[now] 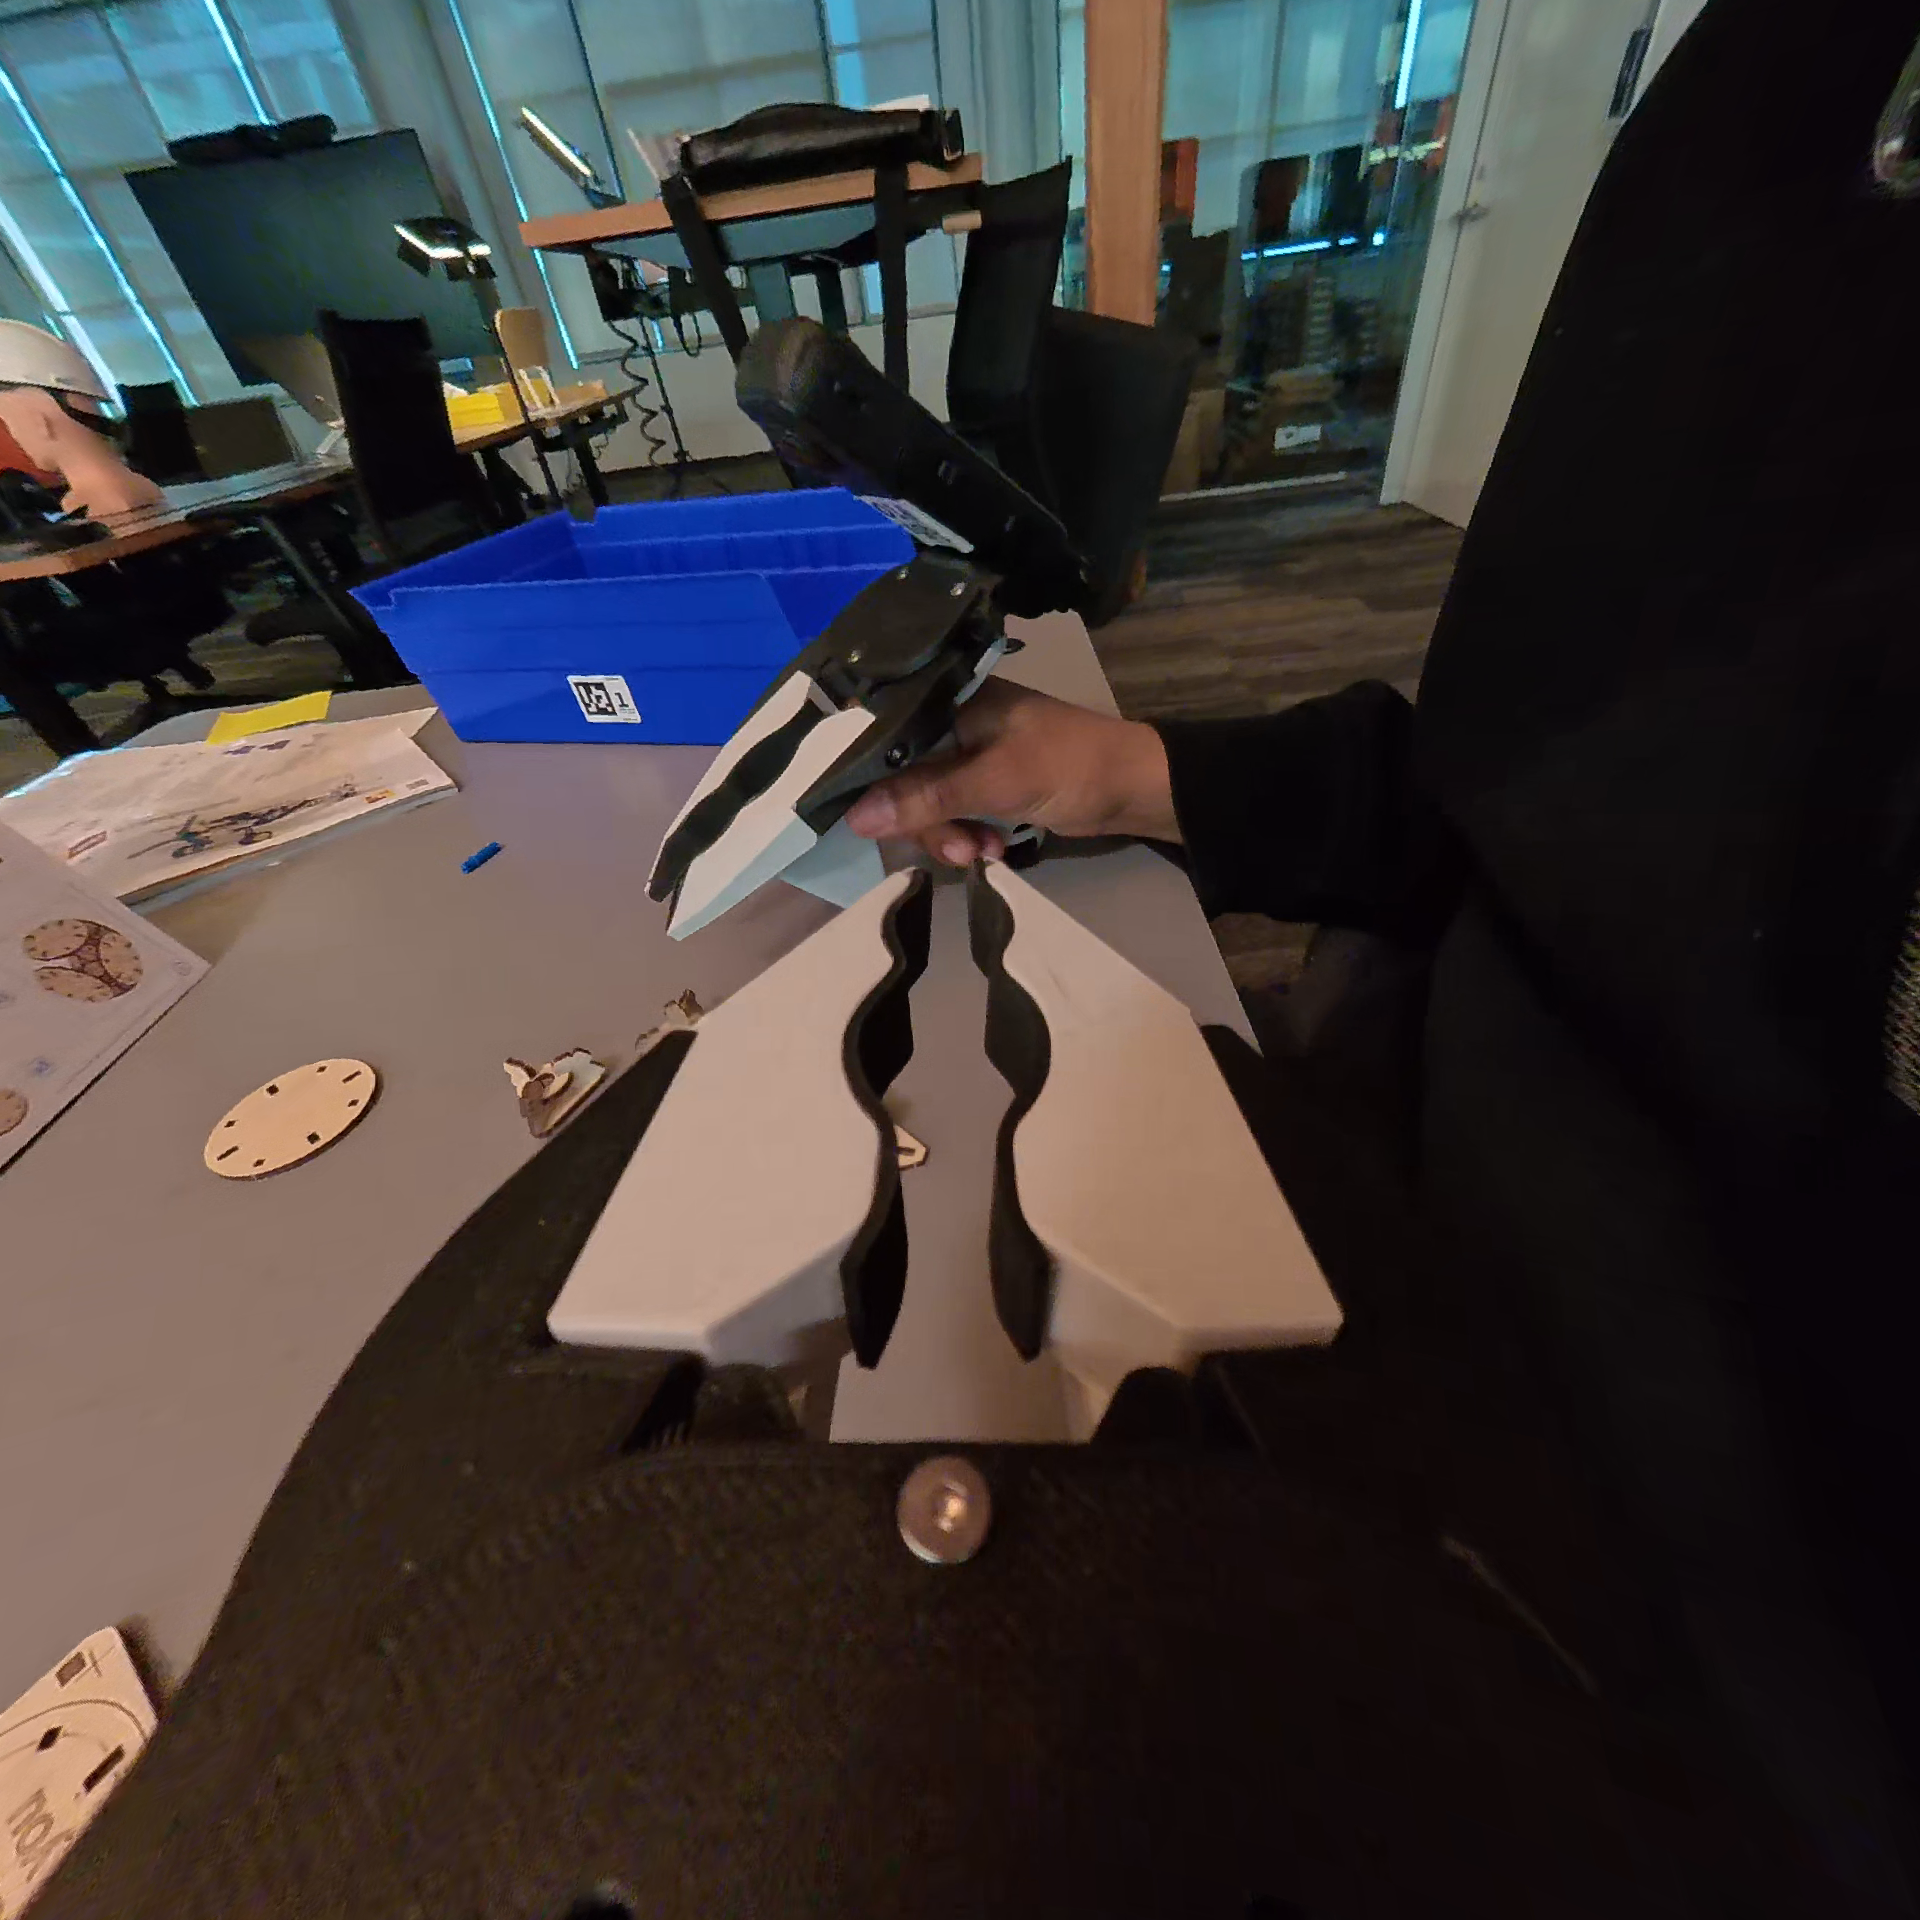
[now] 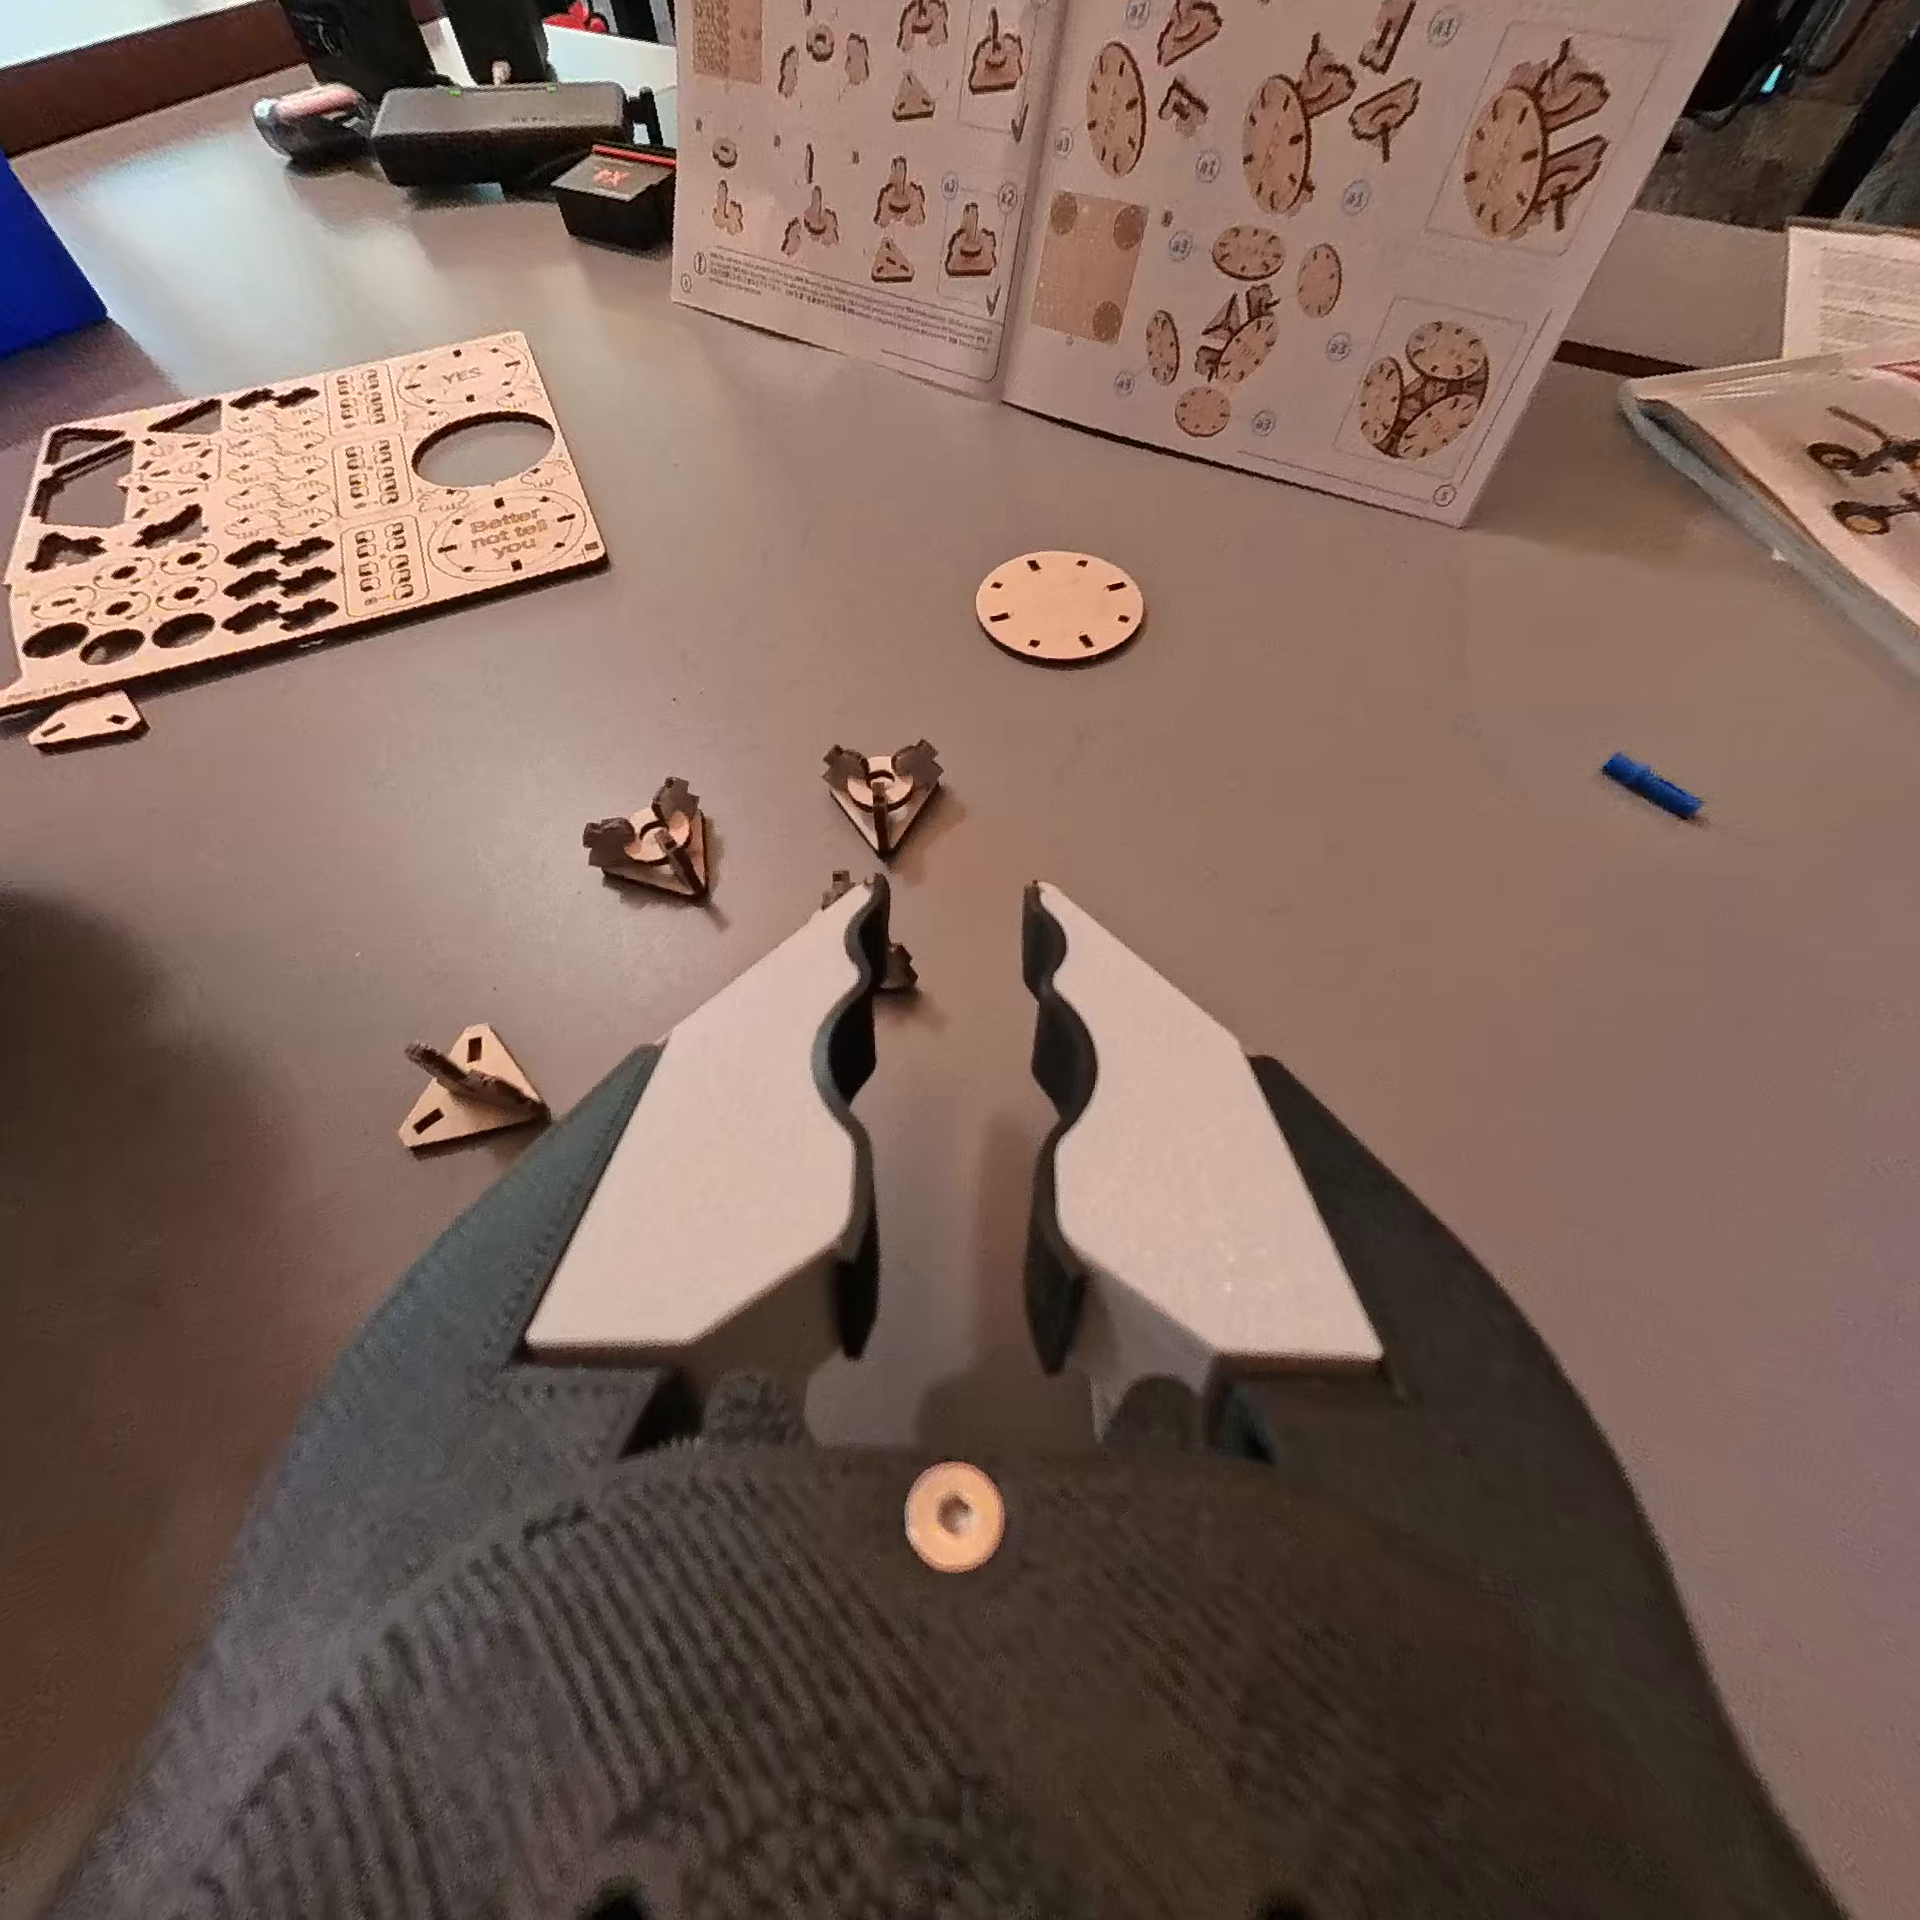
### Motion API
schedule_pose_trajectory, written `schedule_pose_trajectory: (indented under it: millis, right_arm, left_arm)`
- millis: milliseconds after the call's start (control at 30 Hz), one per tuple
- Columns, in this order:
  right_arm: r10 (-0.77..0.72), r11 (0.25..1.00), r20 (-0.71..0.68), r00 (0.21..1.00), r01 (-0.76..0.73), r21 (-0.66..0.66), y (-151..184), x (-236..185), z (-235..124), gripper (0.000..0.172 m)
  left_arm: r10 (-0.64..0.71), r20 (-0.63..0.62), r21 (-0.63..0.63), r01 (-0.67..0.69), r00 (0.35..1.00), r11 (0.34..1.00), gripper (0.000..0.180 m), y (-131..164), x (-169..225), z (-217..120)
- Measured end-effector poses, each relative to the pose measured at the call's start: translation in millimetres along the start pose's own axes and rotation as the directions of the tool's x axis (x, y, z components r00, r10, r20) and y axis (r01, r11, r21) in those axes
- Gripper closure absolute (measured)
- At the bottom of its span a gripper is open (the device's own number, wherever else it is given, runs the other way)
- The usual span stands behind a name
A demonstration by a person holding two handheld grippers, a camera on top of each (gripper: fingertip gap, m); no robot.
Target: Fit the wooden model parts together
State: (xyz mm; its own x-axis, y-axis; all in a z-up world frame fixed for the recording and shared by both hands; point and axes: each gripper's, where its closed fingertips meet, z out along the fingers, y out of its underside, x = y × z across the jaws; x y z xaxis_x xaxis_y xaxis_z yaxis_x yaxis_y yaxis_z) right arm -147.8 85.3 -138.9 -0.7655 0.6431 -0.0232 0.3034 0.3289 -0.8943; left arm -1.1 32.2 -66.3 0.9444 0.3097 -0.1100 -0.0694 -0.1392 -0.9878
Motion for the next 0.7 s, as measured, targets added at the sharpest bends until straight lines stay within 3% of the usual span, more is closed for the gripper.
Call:
schedule_pose_trajectory:
  millis: [700]
  right_arm:
    - [-0.033, 0.999, -0.009, 0.999, 0.033, -0.026, 3.2, -2.4, 3.3, 0.148]
  left_arm:
    - [-0.025, 0.004, -0.030, 0.025, 1.000, 0.999, 0.169, 6.5, -1.6, 4.3]
